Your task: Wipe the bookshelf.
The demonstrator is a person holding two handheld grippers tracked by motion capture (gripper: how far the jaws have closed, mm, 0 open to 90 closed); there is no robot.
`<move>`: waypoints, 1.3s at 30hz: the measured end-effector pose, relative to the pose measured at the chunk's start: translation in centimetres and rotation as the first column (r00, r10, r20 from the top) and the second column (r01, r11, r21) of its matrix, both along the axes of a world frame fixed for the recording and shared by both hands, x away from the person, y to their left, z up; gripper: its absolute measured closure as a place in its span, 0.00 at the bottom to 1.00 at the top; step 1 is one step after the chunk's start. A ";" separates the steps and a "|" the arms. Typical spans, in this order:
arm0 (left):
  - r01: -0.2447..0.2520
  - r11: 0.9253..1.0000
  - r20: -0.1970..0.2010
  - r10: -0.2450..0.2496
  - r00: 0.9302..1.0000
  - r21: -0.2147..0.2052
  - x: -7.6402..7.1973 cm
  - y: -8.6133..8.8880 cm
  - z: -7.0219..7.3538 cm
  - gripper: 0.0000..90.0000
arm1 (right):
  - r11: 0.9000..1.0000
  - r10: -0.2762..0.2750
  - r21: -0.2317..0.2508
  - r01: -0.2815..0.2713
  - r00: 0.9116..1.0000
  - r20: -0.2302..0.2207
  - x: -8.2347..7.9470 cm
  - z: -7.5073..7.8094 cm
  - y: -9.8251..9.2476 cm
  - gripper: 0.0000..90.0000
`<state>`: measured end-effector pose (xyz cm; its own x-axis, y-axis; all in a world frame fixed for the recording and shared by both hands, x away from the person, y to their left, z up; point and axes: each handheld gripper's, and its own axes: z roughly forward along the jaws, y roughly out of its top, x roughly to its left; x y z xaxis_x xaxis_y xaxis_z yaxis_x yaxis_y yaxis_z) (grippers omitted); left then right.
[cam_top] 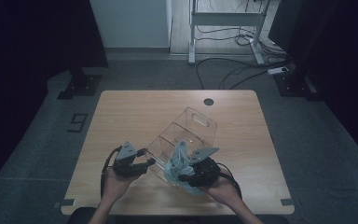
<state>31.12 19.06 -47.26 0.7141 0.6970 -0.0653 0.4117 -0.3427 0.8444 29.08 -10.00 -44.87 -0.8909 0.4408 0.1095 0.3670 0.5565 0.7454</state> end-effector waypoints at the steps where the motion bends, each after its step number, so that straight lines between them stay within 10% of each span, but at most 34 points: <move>1: 0.000 1.000 0.000 0.000 1.000 0.000 0.0 0.0 0.0 0.50 | 1.000 0.000 0.001 0.000 1.000 0.002 -0.1 0.0 -0.1 0.65; 20: -0.010 1.000 -0.002 0.010 1.000 -0.001 0.0 -0.1 0.0 0.50 | 0.996 0.012 -0.083 -0.012 1.000 0.003 -1.4 -2.6 0.4 0.65; 39: -0.013 1.000 -0.006 0.013 1.000 0.002 0.0 0.0 0.1 0.50 | 0.968 0.011 -0.248 -0.017 1.000 -0.024 -1.2 -7.5 2.3 0.65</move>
